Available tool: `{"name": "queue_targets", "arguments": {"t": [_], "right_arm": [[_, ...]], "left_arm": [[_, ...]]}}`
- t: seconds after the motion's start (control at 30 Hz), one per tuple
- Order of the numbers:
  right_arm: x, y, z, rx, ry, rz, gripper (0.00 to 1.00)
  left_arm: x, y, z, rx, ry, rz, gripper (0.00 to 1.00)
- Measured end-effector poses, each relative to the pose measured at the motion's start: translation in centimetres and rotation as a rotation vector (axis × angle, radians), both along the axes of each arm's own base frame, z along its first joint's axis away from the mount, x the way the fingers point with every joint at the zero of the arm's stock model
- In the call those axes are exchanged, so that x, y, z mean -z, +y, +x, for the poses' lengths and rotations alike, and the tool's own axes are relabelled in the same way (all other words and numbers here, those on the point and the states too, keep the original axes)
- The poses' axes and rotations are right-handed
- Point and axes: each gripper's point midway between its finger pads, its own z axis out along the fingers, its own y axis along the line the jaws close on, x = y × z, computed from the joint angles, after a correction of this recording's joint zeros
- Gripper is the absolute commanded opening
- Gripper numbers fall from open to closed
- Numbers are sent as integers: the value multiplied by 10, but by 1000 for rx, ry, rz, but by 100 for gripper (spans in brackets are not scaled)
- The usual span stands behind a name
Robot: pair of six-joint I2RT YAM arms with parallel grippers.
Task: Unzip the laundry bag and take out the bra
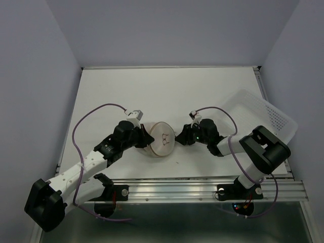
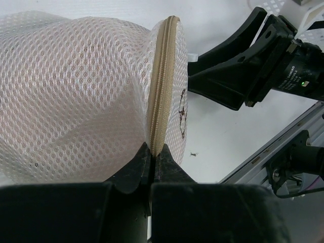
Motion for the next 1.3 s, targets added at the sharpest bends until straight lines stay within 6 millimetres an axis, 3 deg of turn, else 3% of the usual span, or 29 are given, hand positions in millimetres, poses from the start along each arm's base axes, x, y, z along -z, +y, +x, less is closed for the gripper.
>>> {"name": "queue_targets", "arguments": {"t": [0.2,0.67,1.0,1.3], "right_arm": [[12,2,-1,-8,0,-25,43],[3,7,6,-9,-111,7,40],[0,11,6,-36,-181,21,1],[-5,3,-3,-25,-206,14,1]], "left_arm": [[0,-1,-1,6,2,-4,0],[-1,-3,-3,20,7,-11,0],[-1,-5,-5,35,13,-18,0],[7,3,-4,4,39,33,0]]}}
